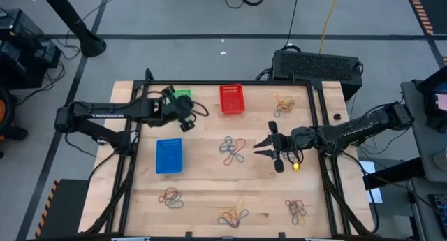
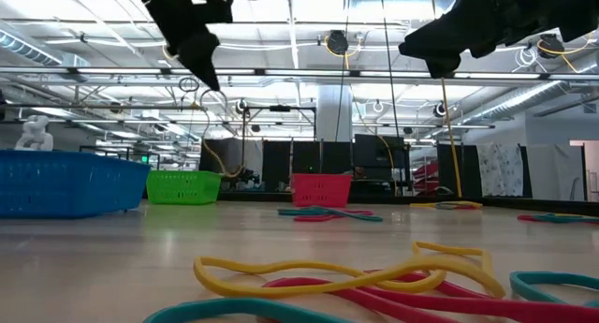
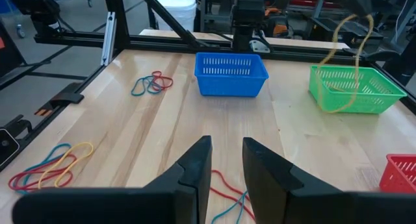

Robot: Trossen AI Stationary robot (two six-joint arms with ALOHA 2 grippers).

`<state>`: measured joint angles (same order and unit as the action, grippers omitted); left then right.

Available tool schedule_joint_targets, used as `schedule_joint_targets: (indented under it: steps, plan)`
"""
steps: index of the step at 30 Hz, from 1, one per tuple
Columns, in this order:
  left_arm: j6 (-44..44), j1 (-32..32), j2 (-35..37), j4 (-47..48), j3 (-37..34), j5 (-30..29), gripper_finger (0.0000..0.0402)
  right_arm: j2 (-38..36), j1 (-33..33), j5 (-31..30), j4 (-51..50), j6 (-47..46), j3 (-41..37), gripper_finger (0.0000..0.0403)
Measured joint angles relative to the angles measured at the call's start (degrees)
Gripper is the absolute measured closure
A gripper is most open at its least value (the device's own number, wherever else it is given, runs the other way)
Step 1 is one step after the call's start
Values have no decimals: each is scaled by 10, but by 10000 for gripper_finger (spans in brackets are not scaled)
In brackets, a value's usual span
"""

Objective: Sort rubber bands into baskets
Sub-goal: Put the yellow rubber band into the green bin

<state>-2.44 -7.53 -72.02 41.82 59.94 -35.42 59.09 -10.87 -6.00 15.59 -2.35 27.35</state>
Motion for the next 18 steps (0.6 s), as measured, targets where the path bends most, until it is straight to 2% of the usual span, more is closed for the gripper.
schedule_joint_targets:
  steps: [13, 18]
  plan:
    - [49, -152, 1, 85, 0, 6, 400, 0, 0, 0, 0, 6, 0, 323]
    - [63, -198, 1, 88, 0, 21, 400, 0, 0, 0, 0, 14, 0, 323]
